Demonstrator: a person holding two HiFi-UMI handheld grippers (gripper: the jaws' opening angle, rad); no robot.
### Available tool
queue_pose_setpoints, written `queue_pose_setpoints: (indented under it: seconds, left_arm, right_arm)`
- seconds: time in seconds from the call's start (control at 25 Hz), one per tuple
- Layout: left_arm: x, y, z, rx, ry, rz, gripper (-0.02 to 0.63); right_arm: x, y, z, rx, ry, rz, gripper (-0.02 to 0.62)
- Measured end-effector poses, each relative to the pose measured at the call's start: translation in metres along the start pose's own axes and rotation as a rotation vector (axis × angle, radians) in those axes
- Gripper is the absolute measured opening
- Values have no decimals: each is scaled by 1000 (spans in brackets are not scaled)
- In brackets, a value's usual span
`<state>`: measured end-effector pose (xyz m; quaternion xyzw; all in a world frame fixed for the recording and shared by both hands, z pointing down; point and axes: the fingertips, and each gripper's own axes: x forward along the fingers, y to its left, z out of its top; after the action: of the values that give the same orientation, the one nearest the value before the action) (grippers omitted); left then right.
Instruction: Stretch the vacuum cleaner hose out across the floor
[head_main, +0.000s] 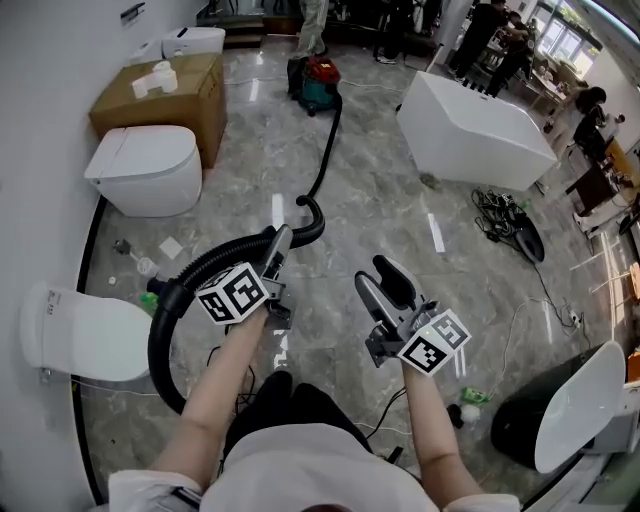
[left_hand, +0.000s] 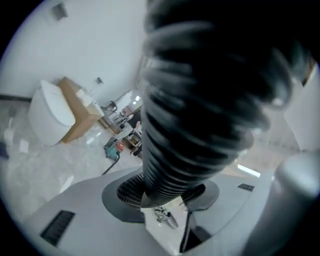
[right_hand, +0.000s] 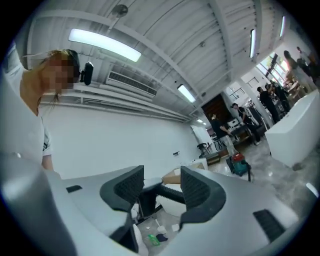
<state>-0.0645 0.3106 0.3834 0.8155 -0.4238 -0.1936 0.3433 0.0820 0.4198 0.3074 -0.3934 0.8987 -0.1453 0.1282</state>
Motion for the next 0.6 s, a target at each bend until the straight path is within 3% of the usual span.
queue_pose_setpoints:
  seconds: [0.16,0.36,0.48,0.6]
  left_arm:
    - [-24,27,12,-320,-86,55,183]
    - [-45,41,-1,-732,-121,-7,183]
    - [-53,36,-17,-905,-117,-47,181]
    - [-54,26,-31,-995,-90,-83,181]
  right_arm:
    - [5,-16,-34,99,34,-45,225]
    - [16,-32,-81,372,42,-72,227]
    - [24,-35,-96,546,26,-48,227]
    - [34,-39,-107,640,32,-43,232]
